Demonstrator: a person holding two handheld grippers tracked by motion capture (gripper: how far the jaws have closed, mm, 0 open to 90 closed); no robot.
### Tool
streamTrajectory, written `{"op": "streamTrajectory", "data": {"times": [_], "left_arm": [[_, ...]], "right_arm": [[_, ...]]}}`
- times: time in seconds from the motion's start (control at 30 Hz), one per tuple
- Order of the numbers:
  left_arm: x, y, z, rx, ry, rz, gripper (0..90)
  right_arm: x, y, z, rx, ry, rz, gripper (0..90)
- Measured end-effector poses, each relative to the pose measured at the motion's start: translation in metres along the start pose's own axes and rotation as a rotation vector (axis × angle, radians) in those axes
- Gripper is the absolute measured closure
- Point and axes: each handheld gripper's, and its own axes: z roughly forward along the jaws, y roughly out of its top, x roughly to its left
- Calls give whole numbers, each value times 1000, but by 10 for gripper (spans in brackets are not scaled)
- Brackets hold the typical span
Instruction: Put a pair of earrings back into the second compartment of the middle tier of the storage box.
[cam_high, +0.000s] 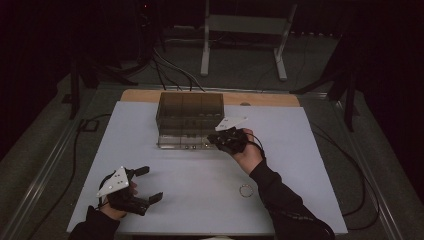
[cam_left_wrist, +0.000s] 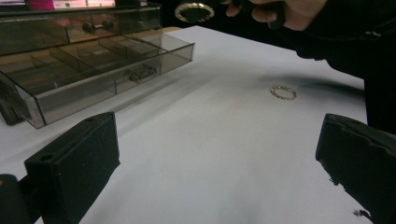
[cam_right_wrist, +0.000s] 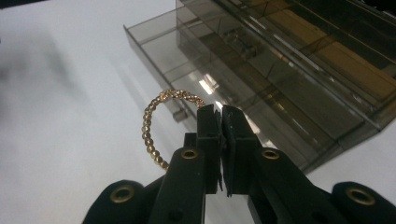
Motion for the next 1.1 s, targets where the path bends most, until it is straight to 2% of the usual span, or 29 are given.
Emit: {"op": "streamTrajectory", "data": {"times": [0.3, 0.53, 0.93, 1.1], "left_arm": [[0, 0, -1, -2, 0, -1, 4], [0, 0, -1, -1, 1, -4, 4], [0, 0, -1, -1, -3, 0, 4], [0, 0, -1, -4, -5, -3, 4]], "right_arm": [[-3, 14, 18, 15, -8, -1, 868], [-6, 24, 41, 47, -8, 21, 866], [-5, 28, 69, 97, -25, 61, 865], [-6, 29, 74, 105, -32, 59, 864]]}}
